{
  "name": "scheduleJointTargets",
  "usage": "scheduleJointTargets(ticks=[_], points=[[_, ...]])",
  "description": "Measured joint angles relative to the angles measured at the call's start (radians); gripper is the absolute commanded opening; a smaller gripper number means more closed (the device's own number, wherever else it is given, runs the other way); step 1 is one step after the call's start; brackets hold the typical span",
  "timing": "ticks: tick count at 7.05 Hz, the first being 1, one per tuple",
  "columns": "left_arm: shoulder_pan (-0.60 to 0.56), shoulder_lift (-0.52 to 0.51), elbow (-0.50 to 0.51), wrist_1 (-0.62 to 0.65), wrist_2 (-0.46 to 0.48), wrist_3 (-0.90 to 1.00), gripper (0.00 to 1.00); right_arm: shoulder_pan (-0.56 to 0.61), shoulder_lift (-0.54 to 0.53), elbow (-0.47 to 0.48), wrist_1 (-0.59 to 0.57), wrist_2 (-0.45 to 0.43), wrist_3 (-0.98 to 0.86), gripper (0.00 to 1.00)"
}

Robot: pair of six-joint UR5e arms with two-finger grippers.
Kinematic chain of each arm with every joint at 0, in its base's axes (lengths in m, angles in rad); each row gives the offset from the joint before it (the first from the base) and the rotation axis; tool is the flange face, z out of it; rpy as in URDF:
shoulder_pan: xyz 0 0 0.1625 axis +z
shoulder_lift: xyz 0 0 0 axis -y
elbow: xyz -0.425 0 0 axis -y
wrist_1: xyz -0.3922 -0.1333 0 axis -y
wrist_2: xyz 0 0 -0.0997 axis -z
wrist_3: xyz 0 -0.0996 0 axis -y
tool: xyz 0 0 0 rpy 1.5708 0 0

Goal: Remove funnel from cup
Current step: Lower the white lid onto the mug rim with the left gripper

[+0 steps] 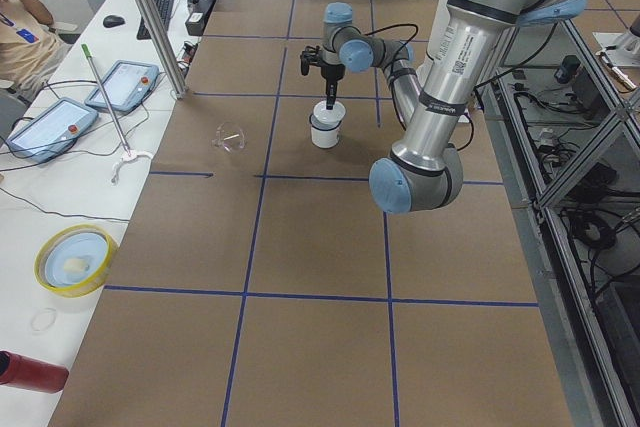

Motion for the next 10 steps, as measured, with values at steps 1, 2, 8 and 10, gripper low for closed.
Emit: scheduleJointTargets(ticks=[1,2,8,10], points=[[-0.005,0.000,0.008,-0.006,0.000,0.000,0.00,0.000,0.000,0.000,0.000,0.000,0.000,1.00],[-0.012,0.000,0.018,-0.015,-0.001,0.000,0.00,0.000,0.000,0.000,0.000,0.000,0.000,1.00],[-0.024,0.002,0.052,-0.063,-0.003,0.020,0.00,0.000,0.000,0.000,0.000,0.000,0.000,1.00],[-0.025,0.006,0.039,-0.060,-0.011,0.023,0.00,0.000,0.000,0.000,0.000,0.000,0.000,1.00]])
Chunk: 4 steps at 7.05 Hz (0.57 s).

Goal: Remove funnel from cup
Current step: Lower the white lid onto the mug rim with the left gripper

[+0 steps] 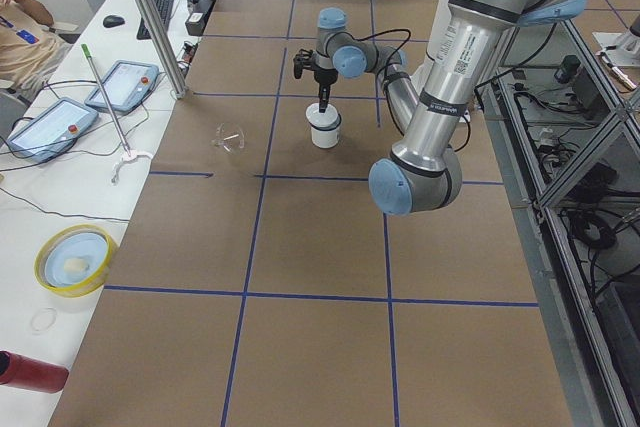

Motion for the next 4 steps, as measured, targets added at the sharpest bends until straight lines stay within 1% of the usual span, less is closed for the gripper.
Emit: scheduleJointTargets(ticks=[4], points=[[0.001,0.006,0.002,0.002,-0.021,-0.001,0.00,0.000,0.000,0.000,0.000,0.000,0.000,1.00]])
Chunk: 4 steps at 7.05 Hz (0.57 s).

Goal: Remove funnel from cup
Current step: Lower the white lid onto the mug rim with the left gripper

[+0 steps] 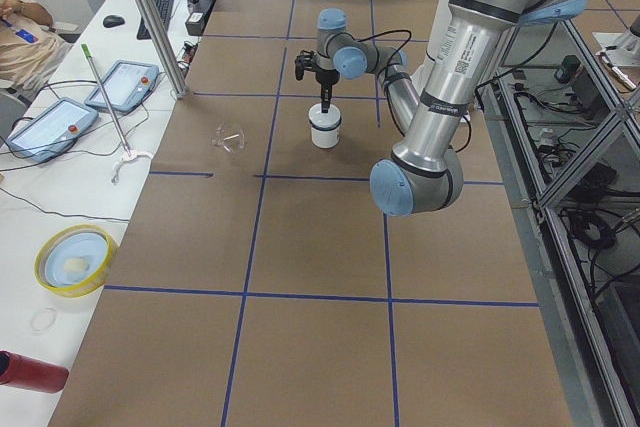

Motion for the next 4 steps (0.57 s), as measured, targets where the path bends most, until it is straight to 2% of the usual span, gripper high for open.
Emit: scheduleJointTargets(ticks=[2,4], points=[[0.002,0.000,0.009,0.000,0.000,0.000,0.00,0.000,0.000,0.000,0.000,0.000,0.000,1.00],[0.004,0.000,0.011,0.000,0.000,0.000,0.25,0.000,0.000,0.000,0.000,0.000,0.000,1.00]])
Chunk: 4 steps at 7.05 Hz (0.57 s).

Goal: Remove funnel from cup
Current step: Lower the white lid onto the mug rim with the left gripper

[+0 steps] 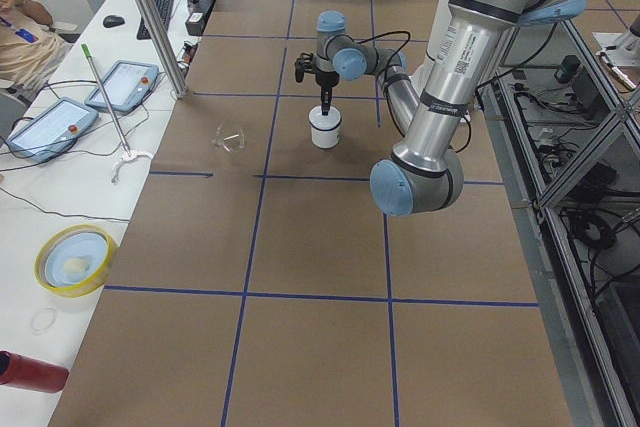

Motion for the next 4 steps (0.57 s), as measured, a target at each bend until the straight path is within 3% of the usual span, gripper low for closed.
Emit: scheduleJointTargets(ticks=[1,2,4], points=[[0.002,0.000,0.001,0.000,0.000,0.000,0.52,0.000,0.000,0.000,0.000,0.000,0.000,1.00],[0.004,0.000,0.001,-0.001,0.000,0.000,1.00,0.000,0.000,0.000,0.000,0.000,0.000,1.00],[0.005,0.000,-0.001,-0.004,0.002,0.000,1.00,0.000,0.000,0.000,0.000,0.000,0.000,1.00]])
